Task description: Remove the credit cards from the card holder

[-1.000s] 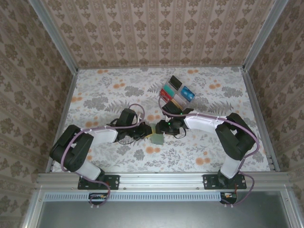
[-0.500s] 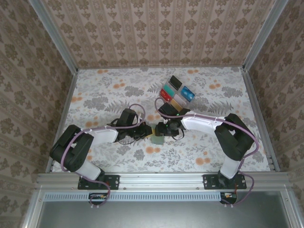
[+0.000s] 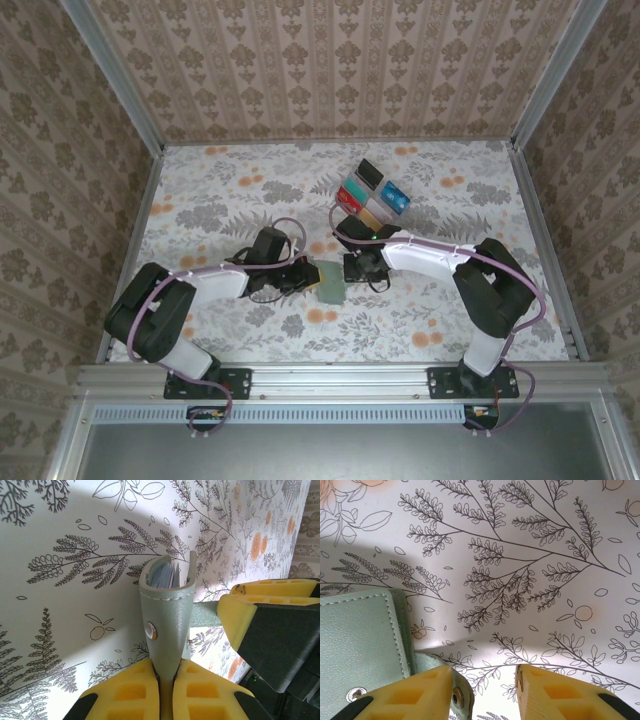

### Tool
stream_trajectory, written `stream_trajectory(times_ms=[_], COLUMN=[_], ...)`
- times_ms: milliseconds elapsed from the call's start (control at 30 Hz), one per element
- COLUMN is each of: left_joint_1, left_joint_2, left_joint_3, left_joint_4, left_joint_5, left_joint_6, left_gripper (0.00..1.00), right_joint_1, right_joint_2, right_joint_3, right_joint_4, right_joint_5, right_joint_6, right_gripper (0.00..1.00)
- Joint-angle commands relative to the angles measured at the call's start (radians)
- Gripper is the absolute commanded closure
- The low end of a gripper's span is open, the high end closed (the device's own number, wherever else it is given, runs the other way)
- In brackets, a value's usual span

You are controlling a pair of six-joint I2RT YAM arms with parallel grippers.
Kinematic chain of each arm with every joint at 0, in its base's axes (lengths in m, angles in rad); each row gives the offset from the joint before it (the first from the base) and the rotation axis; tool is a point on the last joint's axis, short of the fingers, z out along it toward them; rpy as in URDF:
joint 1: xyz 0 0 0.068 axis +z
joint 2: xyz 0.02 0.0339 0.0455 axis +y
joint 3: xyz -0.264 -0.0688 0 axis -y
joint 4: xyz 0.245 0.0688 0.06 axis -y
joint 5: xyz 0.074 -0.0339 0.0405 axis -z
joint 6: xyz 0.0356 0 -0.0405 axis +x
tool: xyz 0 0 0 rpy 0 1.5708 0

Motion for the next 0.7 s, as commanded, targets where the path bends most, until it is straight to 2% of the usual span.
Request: stream_trajectory(times_ms=[0,67,133,200,233,300,400,533,667], left_joint_1=[0.001,0.001,0.001,0.003,0.004,0.014,0.041,0.093,0.149], left_joint_2=[-0.013,-0.01,-0.01,-0.011,-0.011,-0.014,-0.032,-0.087,-0.17], left_joint_3=[0.026,0.036,0.051,0.064,0.072,0.093,0.109,0.119,0.124], left_joint_4=[-0.057,-0.075,-0.116,-0.147,-0.158,-0.194,-0.216,-0.255,-0.336], left_joint_5=[-0.01,-0.018,-0.038,-0.065,-0.073,-0.097,-0.127,-0.17,-0.242], left_joint_6=[0.036,0.042,0.049,0.052,0.059,0.067,0.069,0.08,0.131], left_gripper=[1.0,0.99,0.86,0.71,0.67,0.52,0.34,0.18,0.03], right_joint_1=[-0.004,-0.011,-0.016,-0.016,-0.016,-0.016,-0.016,-0.016,-0.01], right_joint_2=[0.004,0.018,0.038,0.052,0.052,0.054,0.042,-0.01,-0.09], right_joint_3=[0.007,0.01,0.012,0.014,0.013,0.009,0.01,0.016,0.012], right_joint_4=[0.037,0.081,0.095,0.096,0.099,0.097,0.082,0.084,0.157], right_joint_5=[-0.08,-0.152,-0.191,-0.195,-0.195,-0.196,-0.191,-0.204,-0.293], right_joint_6=[-0.031,-0.032,-0.021,-0.014,-0.011,-0.01,-0.017,-0.042,-0.073], right_gripper=[0.57,0.58,0.61,0.7,0.72,0.74,0.83,0.93,0.94])
